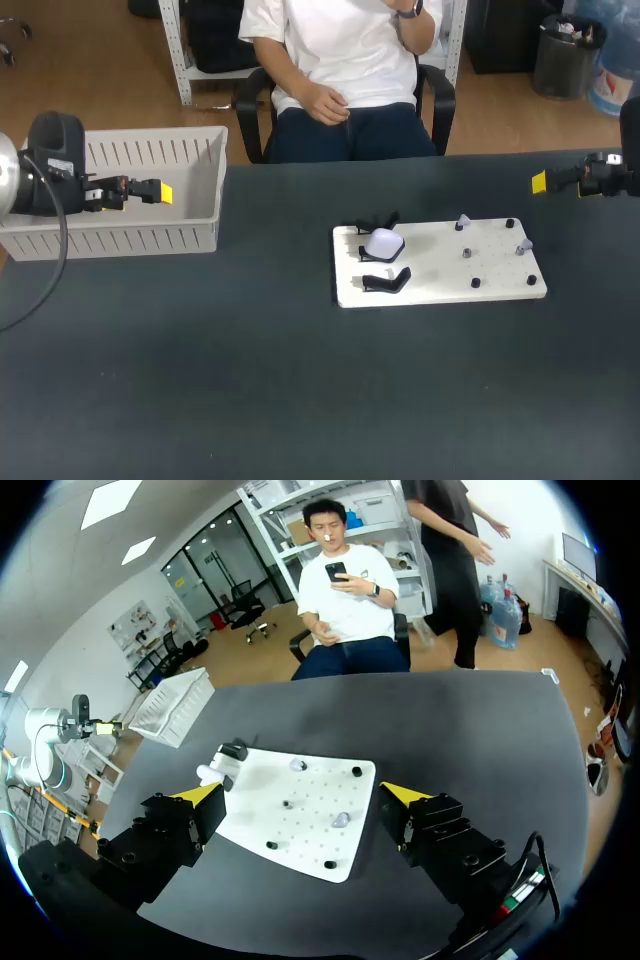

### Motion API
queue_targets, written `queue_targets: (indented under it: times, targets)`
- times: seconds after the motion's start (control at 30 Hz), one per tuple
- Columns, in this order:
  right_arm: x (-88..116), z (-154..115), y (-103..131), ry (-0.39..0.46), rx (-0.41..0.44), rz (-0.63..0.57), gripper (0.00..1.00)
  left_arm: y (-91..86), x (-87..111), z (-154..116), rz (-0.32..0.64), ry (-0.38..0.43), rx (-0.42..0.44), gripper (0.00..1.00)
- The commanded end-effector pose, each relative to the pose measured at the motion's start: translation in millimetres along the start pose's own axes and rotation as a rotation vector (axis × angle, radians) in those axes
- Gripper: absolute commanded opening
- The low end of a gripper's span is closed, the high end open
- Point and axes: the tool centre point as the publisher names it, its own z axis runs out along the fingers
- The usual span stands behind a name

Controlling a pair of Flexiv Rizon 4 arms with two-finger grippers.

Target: Pick up each earbud case from the left stands, insert the matching earbuds, close the lid, and place the case in the box.

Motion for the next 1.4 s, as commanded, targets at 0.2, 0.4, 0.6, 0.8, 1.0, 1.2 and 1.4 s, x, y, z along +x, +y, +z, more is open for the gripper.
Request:
queue_targets:
  times: [0.2,0.4,0.6,0.8,1.0,1.2,1.4]
  targets:
    - [0,-1,1,0.002,0.007,0.001,1.0,-2.4,-2.2,0,-0.002,0.01,-0.011,1.0]
    - [0,-1,1,0.002,0.007,0.001,1.0,-4.9,-6.0,0,0.089,-0.008,0.05,1.0]
    - [0,-1,1,0.002,0.007,0.001,1.0,-9.0,-15.4,-3,0.348,-0.234,0.167,1.0]
    - [0,-1,1,0.002,0.007,0.001,1.0,-7.7,-18.0,5,0.591,-0.389,0.346,1.0]
    - [0,-1,1,0.002,0.007,0.001,1.0,-14.6,-22.0,5,0.8,-0.462,0.495,1.0]
    - [0,-1,1,0.002,0.007,0.001,1.0,-28.2,-21.3,6,0.893,-0.47,0.593,1.0]
    - [0,-1,1,0.002,0.007,0.001,1.0,-53.5,-14.7,17,1.005,-0.435,0.656,1.0]
